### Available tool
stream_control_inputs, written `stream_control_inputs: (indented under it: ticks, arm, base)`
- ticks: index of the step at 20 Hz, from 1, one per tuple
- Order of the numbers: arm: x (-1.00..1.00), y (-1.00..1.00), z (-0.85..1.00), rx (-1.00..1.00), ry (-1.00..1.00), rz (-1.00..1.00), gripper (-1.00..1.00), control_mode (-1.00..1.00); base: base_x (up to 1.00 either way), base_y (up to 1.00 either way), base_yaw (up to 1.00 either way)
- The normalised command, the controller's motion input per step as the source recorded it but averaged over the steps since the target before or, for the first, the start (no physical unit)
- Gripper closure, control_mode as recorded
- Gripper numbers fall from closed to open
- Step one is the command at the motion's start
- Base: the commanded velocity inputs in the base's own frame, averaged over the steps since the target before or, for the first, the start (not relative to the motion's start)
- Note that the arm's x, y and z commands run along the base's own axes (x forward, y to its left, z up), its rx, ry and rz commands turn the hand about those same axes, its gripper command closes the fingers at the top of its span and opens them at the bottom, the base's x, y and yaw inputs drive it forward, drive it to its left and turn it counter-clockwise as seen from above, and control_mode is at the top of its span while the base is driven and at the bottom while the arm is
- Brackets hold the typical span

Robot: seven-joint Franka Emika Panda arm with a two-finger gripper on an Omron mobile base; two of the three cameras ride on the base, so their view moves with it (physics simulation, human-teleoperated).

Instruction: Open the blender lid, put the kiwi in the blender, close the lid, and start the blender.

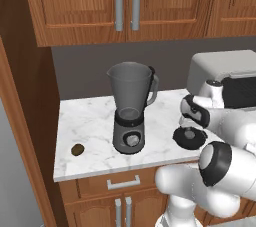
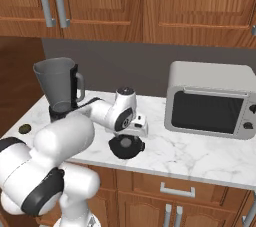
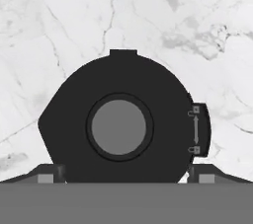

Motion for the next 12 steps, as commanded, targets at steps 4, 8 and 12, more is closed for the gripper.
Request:
stream_control_inputs:
  ticks: [4,8,12]
  arm:
    - [-0.56,0.34,0.64,0.0,-0.07,0.0,-1.0,-1.0]
    - [-0.6,0.89,0.68,-0.01,-0.08,0.0,-1.0,-1.0]
    - [-0.49,0.98,0.62,-0.05,-0.02,0.0,-1.0,-1.0]
  base:
    - [0.0,0.0,0.0]
    - [0.0,0.0,0.0]
    - [0.0,0.0,0.0]
